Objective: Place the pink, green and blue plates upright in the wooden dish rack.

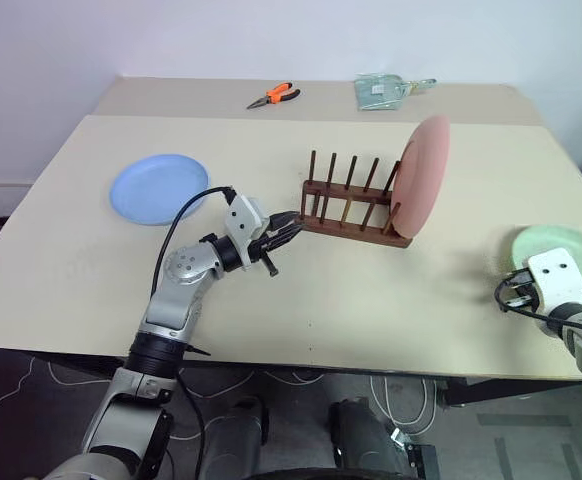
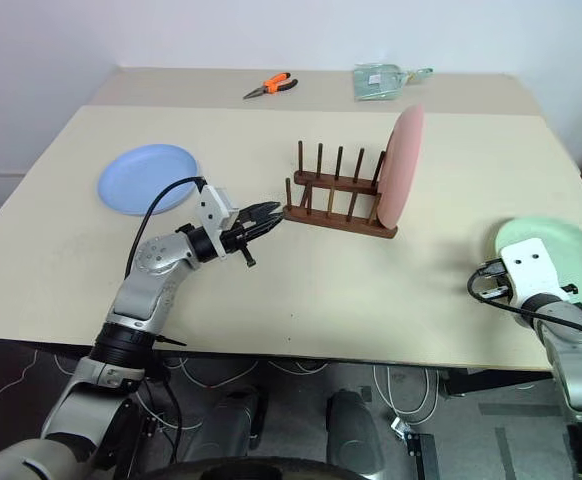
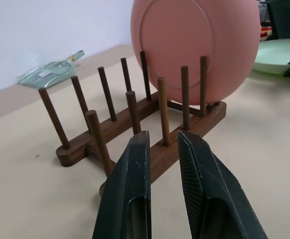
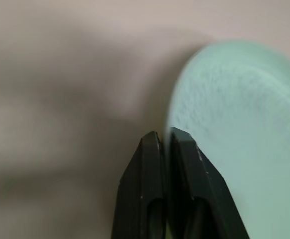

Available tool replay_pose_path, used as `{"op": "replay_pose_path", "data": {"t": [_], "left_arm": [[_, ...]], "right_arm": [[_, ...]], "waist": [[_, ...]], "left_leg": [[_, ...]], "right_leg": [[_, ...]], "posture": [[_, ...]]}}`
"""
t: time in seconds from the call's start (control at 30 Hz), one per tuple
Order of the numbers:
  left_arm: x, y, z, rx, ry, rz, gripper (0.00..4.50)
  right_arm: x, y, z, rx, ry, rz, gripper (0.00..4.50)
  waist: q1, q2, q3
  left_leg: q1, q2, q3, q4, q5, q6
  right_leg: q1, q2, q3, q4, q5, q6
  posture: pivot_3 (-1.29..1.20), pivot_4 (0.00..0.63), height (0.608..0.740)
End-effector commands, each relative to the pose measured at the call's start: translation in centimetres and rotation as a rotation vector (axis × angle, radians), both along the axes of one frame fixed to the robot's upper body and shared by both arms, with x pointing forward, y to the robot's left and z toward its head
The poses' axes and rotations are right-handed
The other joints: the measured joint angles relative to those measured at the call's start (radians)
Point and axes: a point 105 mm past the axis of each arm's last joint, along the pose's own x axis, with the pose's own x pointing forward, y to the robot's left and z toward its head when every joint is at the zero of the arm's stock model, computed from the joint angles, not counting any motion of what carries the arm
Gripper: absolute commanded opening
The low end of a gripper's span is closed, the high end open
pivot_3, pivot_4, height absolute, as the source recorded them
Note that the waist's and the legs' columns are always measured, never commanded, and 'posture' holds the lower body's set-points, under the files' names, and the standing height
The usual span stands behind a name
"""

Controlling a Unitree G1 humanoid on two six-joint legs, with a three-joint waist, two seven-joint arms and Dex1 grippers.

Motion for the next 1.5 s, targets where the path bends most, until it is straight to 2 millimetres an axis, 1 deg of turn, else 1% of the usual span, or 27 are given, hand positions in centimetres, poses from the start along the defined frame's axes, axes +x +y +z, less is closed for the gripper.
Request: {"op": "replay_pose_path", "data": {"t": [0.03, 0.1, 0.17, 0.2, 0.23, 0.27, 0.33, 0.37, 0.4, 0.43, 0.5, 0.53, 0.6, 0.63, 0.67, 0.7, 0.77, 0.8, 0.87, 0.9, 1.17, 1.47, 1.5], "left_arm": [[-0.1, 0.2, 1.0, -0.005, -0.048, 0.002, 0.83], [0.1, 0.3, 1.1, -0.008, -0.054, 0.011, 0.83], [0.5, 0.6, 1.4, -0.017, -0.07, 0.038, 0.83], [0.8, 0.9, 1.6, -0.026, -0.079, 0.06, 0.83], [1.2, 1.2, 1.9, -0.032, -0.094, 0.088, 0.83], [1.5, 1.3, 2.0, -0.036, -0.103, 0.106, 0.83], [2.4, 2.3, 2.4, -0.028, -0.151, 0.181, 0.83], [3.0, 3.1, 2.6, -0.021, -0.175, 0.232, 0.83], [3.4, 3.9, 2.8, -0.013, -0.196, 0.276, 0.83], [3.7, 4.6, 2.9, -0.01, -0.208, 0.303, 0.83], [3.9, 5.8, 3.1, -0.011, -0.217, 0.331, 0.83], [3.9, 6.2, 3.0, -0.003, -0.215, 0.33, 0.83], [3.7, 6.6, 2.7, 0.017, -0.213, 0.322, 0.83], [3.6, 6.7, 2.5, 0.027, -0.21, 0.318, 0.83], [3.3, 6.7, 2.2, 0.033, -0.201, 0.308, 0.83], [3.2, 6.7, 2.0, 0.037, -0.194, 0.3, 0.83], [2.7, 6.3, 1.6, 0.042, -0.187, 0.277, 0.83], [2.3, 6.0, 1.4, 0.035, -0.175, 0.262, 0.83], [1.9, 5.6, 1.1, 0.03, -0.161, 0.244, 0.83], [1.8, 5.6, 1.1, 0.027, -0.154, 0.241, 0.83], [1.3, 5.3, 0.7, 0.034, -0.131, 0.223, 0.83], [1.3, 4.8, 0.5, 0.04, -0.121, 0.204, 0.83], [1.2, 4.8, 0.4, 0.044, -0.119, 0.202, 0.83]], "right_arm": [[1.4, 0.1, 5.3, -0.088, -0.214, 0.022, 0.07], [2.1, 0.0, 8.5, -0.137, -0.344, 0.012, 0.07], [2.8, 0.7, 14.1, -0.141, -0.563, 0.013, 0.07], [3.0, 1.7, 17.1, -0.092, -0.68, 0.038, 0.07], [2.9, 3.4, 20.2, 0.001, -0.808, 0.101, 0.07], [2.8, 4.6, 22.1, 0.066, -0.882, 0.151, 0.07], [1.6, 9.0, 26.8, 0.335, -1.055, 0.352, 0.07], [0.8, 10.9, 28.3, 0.48, -1.098, 0.461, 0.07], [0.0, 12.6, 29.3, 0.597, -1.119, 0.555, 0.07], [-0.5, 13.9, 29.9, 0.682, -1.12, 0.625, 0.07], [-1.6, 17.2, 30.8, 0.893, -1.099, 0.783, 0.07], [-1.9, 19.3, 30.7, 1.006, -1.052, 0.859, 0.07], [-2.2, 22.1, 30.2, 1.129, -0.966, 0.929, 0.07], [-2.1, 23.4, 29.6, 1.175, -0.92, 0.937, 0.07], [-1.1, 24.5, 28.2, 1.202, -0.859, 0.889, 0.07], [-0.4, 25.2, 27.1, 1.217, -0.818, 0.852, 0.07], [0.8, 25.9, 25.1, 1.254, -0.749, 0.777, 0.07], [1.5, 26.2, 23.7, 1.274, -0.71, 0.735, 0.07], [2.8, 26.3, 21.4, 1.306, -0.656, 0.641, 0.07], [3.1, 26.2, 20.9, 1.31, -0.65, 0.617, 0.07], [4.6, 25.7, 19.9, 1.267, -0.665, 0.559, 0.07], [7.3, 25.3, 18.1, 1.307, -0.558, 0.48, 0.07], [7.5, 25.2, 18.1, 1.305, -0.554, 0.476, 0.71]], "waist": [[-0.002, 0.0, 0.0], [-0.004, 0.001, 0.0], [-0.006, 0.002, 0.0], [-0.008, 0.003, 0.001], [-0.008, 0.004, 0.001], [-0.007, 0.004, 0.001], [-0.006, 0.003, 0.001], [-0.005, 0.003, 0.001], [-0.003, 0.003, 0.001], [-0.003, 0.002, 0.001], [0.0, 0.0, 0.0], [-0.001, 0.0, 0.0], [-0.002, 0.001, 0.0], [-0.002, 0.001, 0.0], [-0.002, 0.001, 0.0], [-0.003, 0.001, 0.0], [-0.002, 0.0, 0.0], [-0.002, 0.0, 0.0], [-0.003, 0.0, 0.0], [-0.003, 0.0, 0.0], [-0.013, 0.001, 0.0], [-0.012, 0.001, 0.0], [-0.012, 0.001, 0.0]], "left_leg": [[0.0, 0.0, 0.0, 0.0, 0.0, 0.0], [0.0, 0.0, 0.001, 0.0, 0.0, 0.0], [0.0, 0.0, 0.001, 0.0, 0.0, 0.0], [0.0, 0.0, 0.001, 0.0, 0.0, 0.0], [0.0, 0.0, 0.001, 0.0, 0.0, 0.0], [0.0, 0.0, 0.0, 0.0, 0.0, 0.0], [0.0, 0.001, -0.001, 0.0, 0.0, 0.0], [0.0, 0.002, -0.002, -0.001, 0.0, 0.0], [0.0, 0.002, -0.003, -0.002, 0.0, 0.0], [0.0, 0.002, -0.004, -0.002, 0.0, 0.0], [-0.001, 0.002, -0.005, -0.002, 0.0, 0.0], [-0.001, 0.001, -0.005, -0.003, 0.0, 0.0], [-0.001, 0.001, -0.005, -0.002, 0.0, 0.0], [-0.001, 0.001, -0.005, -0.002, 0.0, 0.0], [-0.001, 0.001, -0.005, -0.002, 0.0, 0.0], [-0.001, 0.0, -0.005, -0.002, 0.0, 0.0], [-0.001, 0.0, -0.005, -0.002, 0.0, 0.0], [-0.001, 0.0, -0.005, -0.002, 0.0, 0.0], [-0.001, 0.0, -0.005, -0.002, 0.0, 0.0], [-0.001, 0.0, -0.005, -0.002, 0.0, 0.0], [0.0, 0.001, -0.004, -0.003, 0.0, -0.001], [0.0, 0.001, -0.004, -0.003, 0.0, -0.001], [0.0, 0.001, -0.004, -0.003, 0.0, -0.001]], "right_leg": [[0.0, 0.0, 0.0, 0.0, 0.0, 0.0], [0.0, 0.0, 0.0, 0.0, 0.0, 0.0], [-0.001, 0.0, 0.0, 0.0, 0.0, 0.0], [-0.001, 0.0, 0.0, 0.001, 0.0, 0.0], [-0.001, 0.0, 0.0, 0.001, 0.0, 0.0], [-0.001, 0.0, 0.0, 0.001, 0.0, 0.0], [-0.001, 0.002, 0.0, 0.001, 0.0, 0.0], [-0.001, 0.003, 0.0, 0.001, 0.0, 0.0], [-0.001, 0.003, -0.001, 0.001, 0.0, 0.0], [-0.001, 0.003, -0.001, 0.001, 0.0, 0.0], [-0.001, 0.003, -0.002, 0.001, 0.0, 0.0], [-0.001, 0.002, -0.002, 0.0, 0.0, 0.0], [-0.001, 0.001, -0.001, 0.001, 0.0, 0.0], [-0.002, 0.001, -0.001, 0.002, 0.0, 0.0], [-0.002, 0.001, -0.001, 0.002, 0.0, -0.001], [-0.002, 0.001, -0.001, 0.002, 0.0, -0.001], [-0.002, 0.002, -0.001, 0.002, 0.0, -0.001], [-0.002, 0.001, -0.001, 0.002, 0.0, -0.001], [-0.002, 0.002, -0.001, 0.002, 0.001, -0.001], [-0.003, 0.002, -0.001, 0.003, 0.001, -0.001], [-0.004, 0.003, -0.001, 0.004, 0.001, -0.001], [-0.004, 0.003, -0.001, 0.004, 0.001, -0.001], [-0.004, 0.003, -0.001, 0.004, 0.001, -0.001]], "posture": [[0.0, 0.15, 0.74], [0.0, 0.15, 0.74], [0.0, 0.15, 0.74], [0.0, 0.15, 0.74], [0.0, 0.15, 0.74], [0.0, 0.15, 0.74], [0.0, 0.15, 0.74], [0.0, 0.15, 0.74], [0.0, 0.15, 0.74], [0.0, 0.15, 0.74], [0.0, 0.15, 0.74], [0.0, 0.15, 0.74], [0.0, 0.15, 0.74], [0.0, 0.15, 0.74], [0.0, 0.15, 0.74], [0.0, 0.15, 0.74], [0.0, 0.15, 0.74], [0.0, 0.15, 0.74], [0.0, 0.15, 0.74], [0.0, 0.15, 0.74], [0.0, 0.15, 0.74], [0.0, 0.15, 0.74], [0.0, 0.15, 0.74]]}}
